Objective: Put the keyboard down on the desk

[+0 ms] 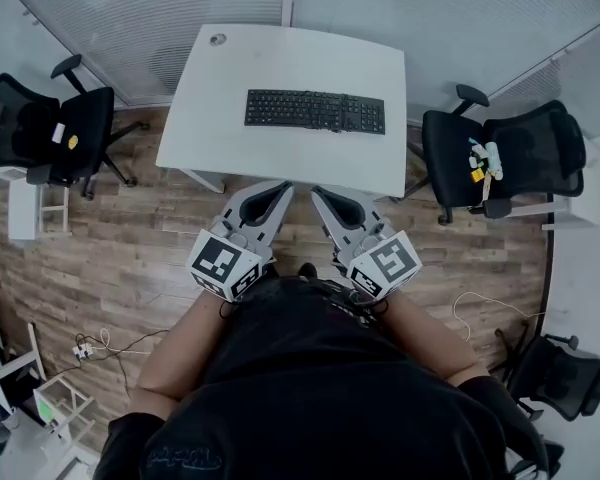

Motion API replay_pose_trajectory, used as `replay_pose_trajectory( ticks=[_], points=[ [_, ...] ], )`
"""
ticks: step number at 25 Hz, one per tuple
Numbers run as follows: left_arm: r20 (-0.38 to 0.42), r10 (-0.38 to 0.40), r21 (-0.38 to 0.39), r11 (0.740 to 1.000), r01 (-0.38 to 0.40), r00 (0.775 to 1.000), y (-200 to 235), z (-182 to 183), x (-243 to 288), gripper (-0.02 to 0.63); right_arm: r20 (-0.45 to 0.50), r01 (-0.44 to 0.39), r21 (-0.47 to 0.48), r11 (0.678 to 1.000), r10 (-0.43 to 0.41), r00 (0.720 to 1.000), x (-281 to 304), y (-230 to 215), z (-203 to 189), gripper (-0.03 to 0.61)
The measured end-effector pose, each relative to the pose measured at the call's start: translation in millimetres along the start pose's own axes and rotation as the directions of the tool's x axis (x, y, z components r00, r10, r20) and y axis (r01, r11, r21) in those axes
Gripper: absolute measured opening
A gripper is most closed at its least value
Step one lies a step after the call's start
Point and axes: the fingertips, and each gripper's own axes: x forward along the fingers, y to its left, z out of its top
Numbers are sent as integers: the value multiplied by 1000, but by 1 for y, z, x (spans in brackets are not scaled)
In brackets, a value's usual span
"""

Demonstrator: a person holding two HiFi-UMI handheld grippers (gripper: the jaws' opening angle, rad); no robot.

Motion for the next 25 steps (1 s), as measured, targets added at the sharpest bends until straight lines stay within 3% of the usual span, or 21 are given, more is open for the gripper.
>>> replay_pose_trajectory(
  ticks=[10,25],
  points=[
    [-4,33,-7,999,-33,999,-63,-19,-9,15,-22,-55,-4,998,55,998,-60,8,-9,21],
    [0,42,-15,999,-42,999,-89,-27,-16,15,-10,-75,8,997,75,997,-76,26,-15,21]
  ],
)
